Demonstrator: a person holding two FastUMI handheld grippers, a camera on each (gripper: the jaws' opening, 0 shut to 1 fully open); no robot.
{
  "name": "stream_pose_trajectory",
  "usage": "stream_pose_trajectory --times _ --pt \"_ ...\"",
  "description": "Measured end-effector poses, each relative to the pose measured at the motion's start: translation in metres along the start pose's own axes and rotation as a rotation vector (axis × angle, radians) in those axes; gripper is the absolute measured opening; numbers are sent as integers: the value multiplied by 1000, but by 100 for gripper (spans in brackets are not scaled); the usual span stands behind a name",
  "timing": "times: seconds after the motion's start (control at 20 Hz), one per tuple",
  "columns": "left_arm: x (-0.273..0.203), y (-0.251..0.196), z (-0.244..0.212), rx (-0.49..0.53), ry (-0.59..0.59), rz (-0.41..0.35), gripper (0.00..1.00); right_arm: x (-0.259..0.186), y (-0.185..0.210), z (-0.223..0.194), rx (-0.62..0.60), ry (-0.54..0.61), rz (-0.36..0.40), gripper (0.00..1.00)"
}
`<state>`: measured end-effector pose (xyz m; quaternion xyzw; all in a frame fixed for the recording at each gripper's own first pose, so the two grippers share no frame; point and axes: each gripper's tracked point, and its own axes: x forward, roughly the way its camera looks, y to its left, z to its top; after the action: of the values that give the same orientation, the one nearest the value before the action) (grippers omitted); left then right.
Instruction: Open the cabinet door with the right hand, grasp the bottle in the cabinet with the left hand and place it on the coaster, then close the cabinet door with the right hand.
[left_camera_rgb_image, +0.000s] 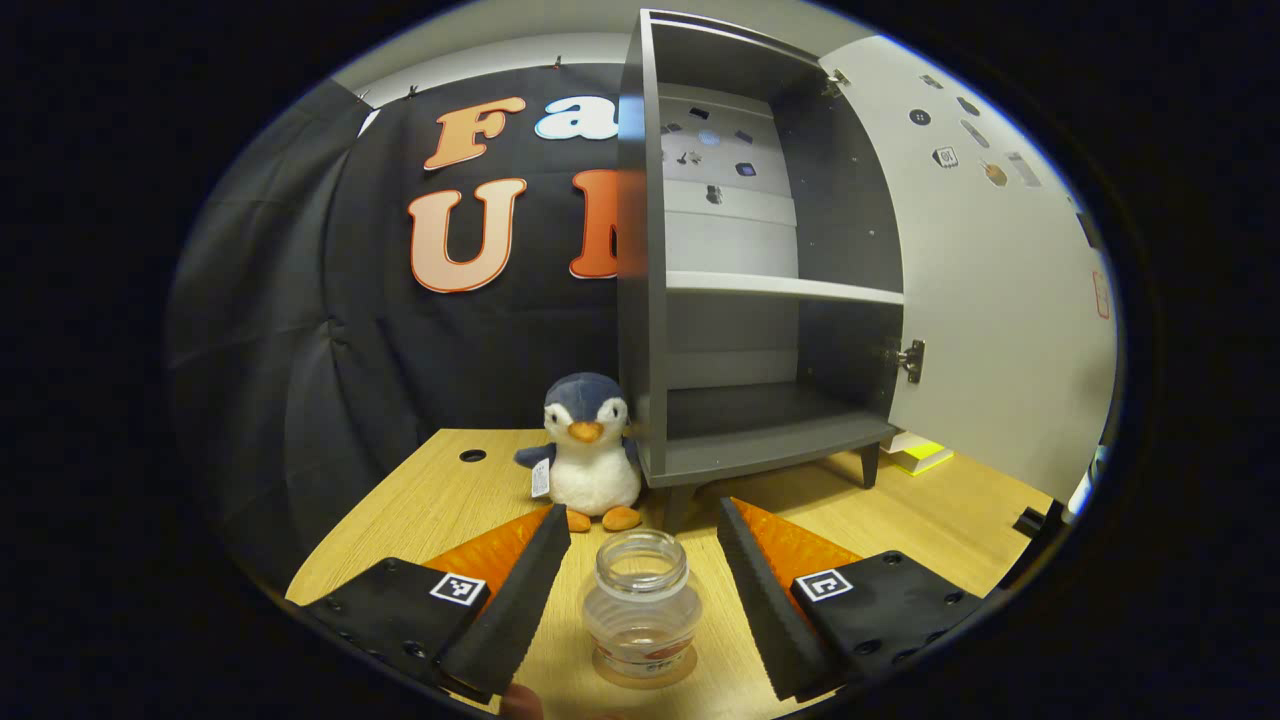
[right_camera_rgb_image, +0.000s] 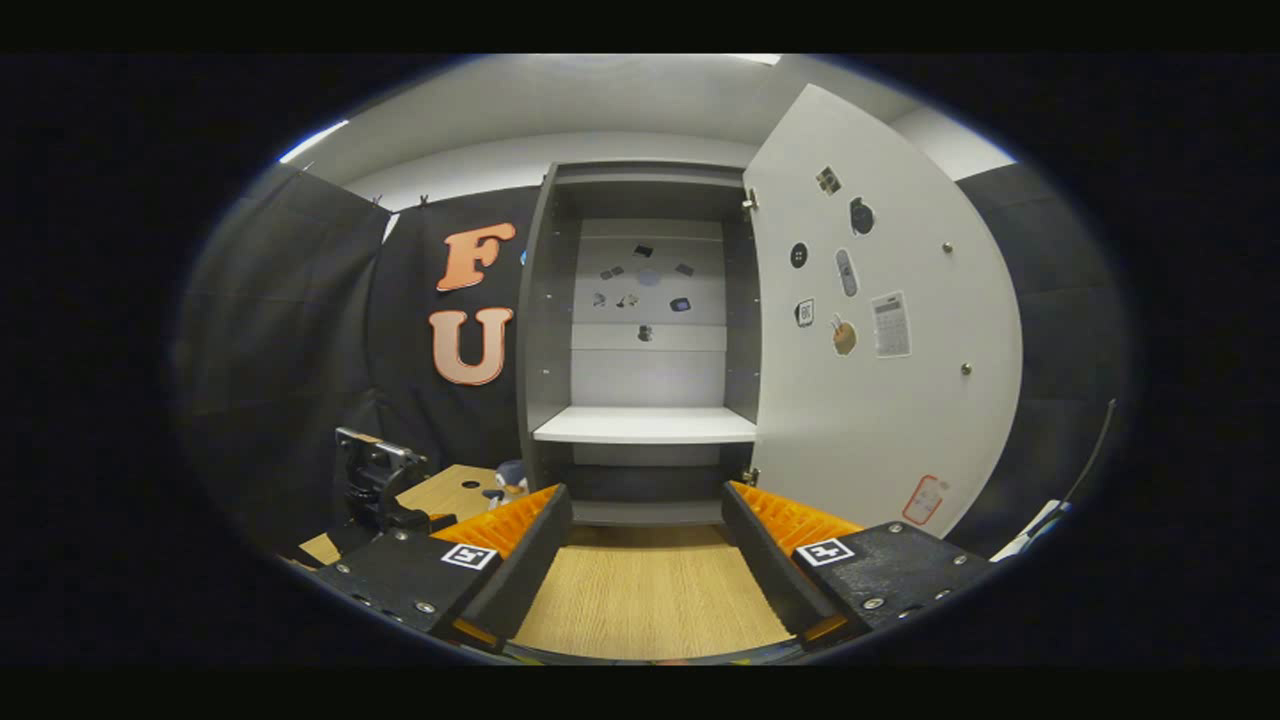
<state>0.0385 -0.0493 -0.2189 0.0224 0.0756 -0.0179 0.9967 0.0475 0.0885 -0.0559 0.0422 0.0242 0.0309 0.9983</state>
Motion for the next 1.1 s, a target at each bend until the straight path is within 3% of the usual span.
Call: stream_pose_trajectory --times 0.1,0.15,0.4,0.45,0.5,0.75,1.0,1.05,1.1 --pt "-2 1 19 -14 -30 4 97 -5 -6 10 1 -21 -9 98" --pt "-4 1 26 -14 -41 6 97 -8 -10 15 -3 -31 -16 93" --pt "-18 4 61 5 -77 23 97 -27 -40 39 -20 -80 -73 93" --pt "-23 4 70 10 -86 26 96 -31 -49 43 -28 -86 -91 98" --pt "-28 6 79 13 -98 38 97 -36 -60 48 -37 -91 -113 93" --pt "-52 9 116 0 -121 71 97 -56 -111 57 -54 -105 -205 93" --pt "-72 -5 153 -5 -158 57 96 -75 -168 63 -82 -116 -311 93" --pt "-76 -8 161 -12 -166 52 96 -78 -186 67 -88 -119 -348 98" --pt "-79 -10 166 -14 -171 55 96 -81 -201 70 -89 -123 -376 93"
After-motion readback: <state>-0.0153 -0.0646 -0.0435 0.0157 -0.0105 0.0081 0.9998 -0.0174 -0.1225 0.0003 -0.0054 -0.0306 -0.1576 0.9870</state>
